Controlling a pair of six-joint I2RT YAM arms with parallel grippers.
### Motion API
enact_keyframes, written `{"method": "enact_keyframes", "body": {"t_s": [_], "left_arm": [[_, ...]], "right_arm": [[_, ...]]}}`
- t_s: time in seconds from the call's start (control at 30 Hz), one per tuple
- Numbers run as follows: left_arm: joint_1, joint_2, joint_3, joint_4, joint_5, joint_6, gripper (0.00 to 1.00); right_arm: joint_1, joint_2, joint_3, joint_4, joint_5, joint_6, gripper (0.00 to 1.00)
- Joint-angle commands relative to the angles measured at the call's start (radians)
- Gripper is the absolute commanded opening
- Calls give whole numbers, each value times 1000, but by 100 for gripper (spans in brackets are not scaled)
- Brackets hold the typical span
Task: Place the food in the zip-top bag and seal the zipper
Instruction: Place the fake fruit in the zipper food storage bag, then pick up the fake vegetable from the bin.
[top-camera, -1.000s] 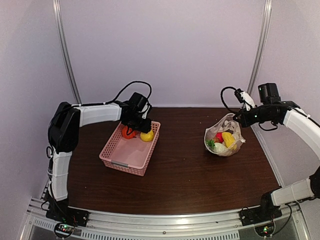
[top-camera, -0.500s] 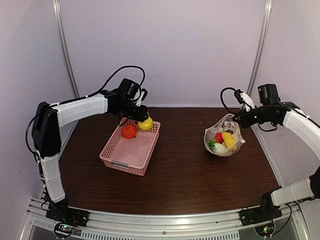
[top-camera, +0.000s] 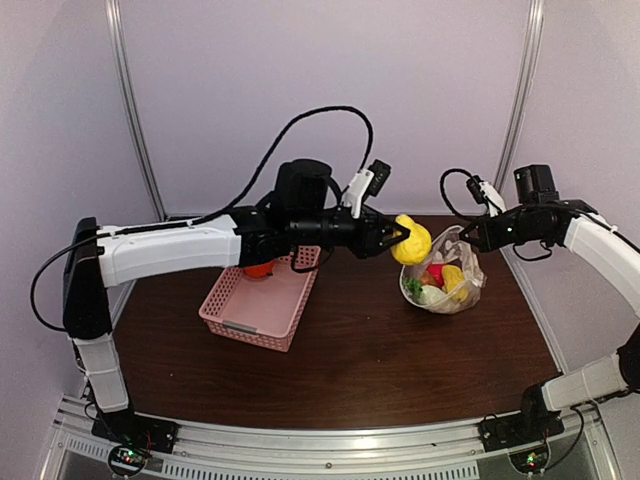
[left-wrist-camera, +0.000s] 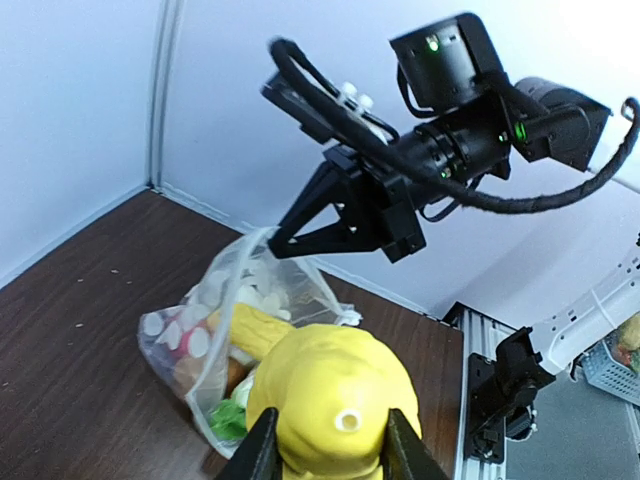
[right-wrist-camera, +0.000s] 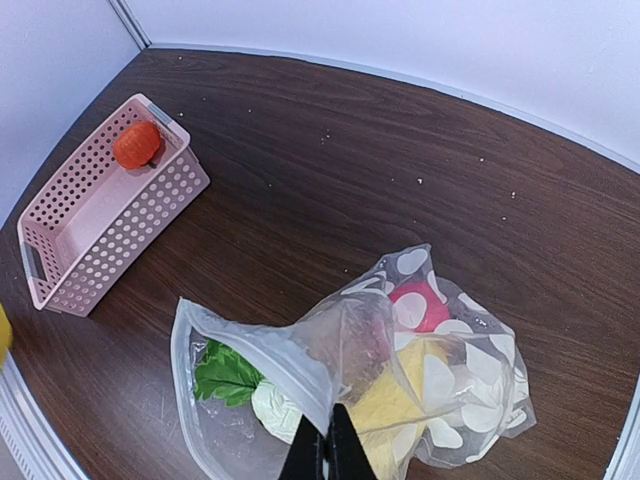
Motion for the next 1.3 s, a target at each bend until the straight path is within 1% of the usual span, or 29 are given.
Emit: {"method": "enact_keyframes", "body": {"t_s": [0.0,0.13,0.33,0.47,0.57,0.67,0.73,0.8,0.9,0.97,1.0,1.07,1.1,1.17,1.2,1.23,1.27], "left_arm": [[-30,165,123,147,55,-58,29],[-53,271,213,161,19,-85,28],[-56,360,273,159,-112,-130,27],[-56,435,357,99,-147,-134,28],[-56,512,447,25,-130,-136,40],[-56,525,461,5,-107,-147,50],[-56,515,459,-7,-114,-142,59],[-56,497,457,-19,-118,-125,64],[-56,441,437,-28,-108,-102,67],[-56,379,406,-21,-99,-80,67],[-56,323,384,-10,-91,-64,67],[-56,231,318,14,-93,-23,68],[-56,181,285,16,-108,3,68],[-49,100,236,-23,-172,56,71],[-39,69,214,-76,-220,77,74],[-24,49,197,-124,-266,92,75],[-6,38,186,-177,-302,104,76]], "right_arm": [[4,17,50,-16,-75,47,0],[3,19,58,-18,-118,62,0],[4,13,52,-14,-167,67,0],[4,6,38,1,-202,75,0],[3,2,35,11,-221,84,0],[3,1,37,13,-226,88,0],[3,1,39,16,-233,91,0],[2,7,42,15,-248,98,0],[-12,25,55,12,-283,107,0],[-43,38,69,17,-319,121,0],[-63,44,72,25,-315,126,0],[-84,59,77,20,-207,112,0],[-86,66,90,-2,-182,73,0],[-98,69,190,-114,-204,-41,0],[-107,49,214,-130,-174,-66,0],[-108,19,186,-94,-105,-63,0],[-108,-17,122,-7,-34,-37,0]]}}
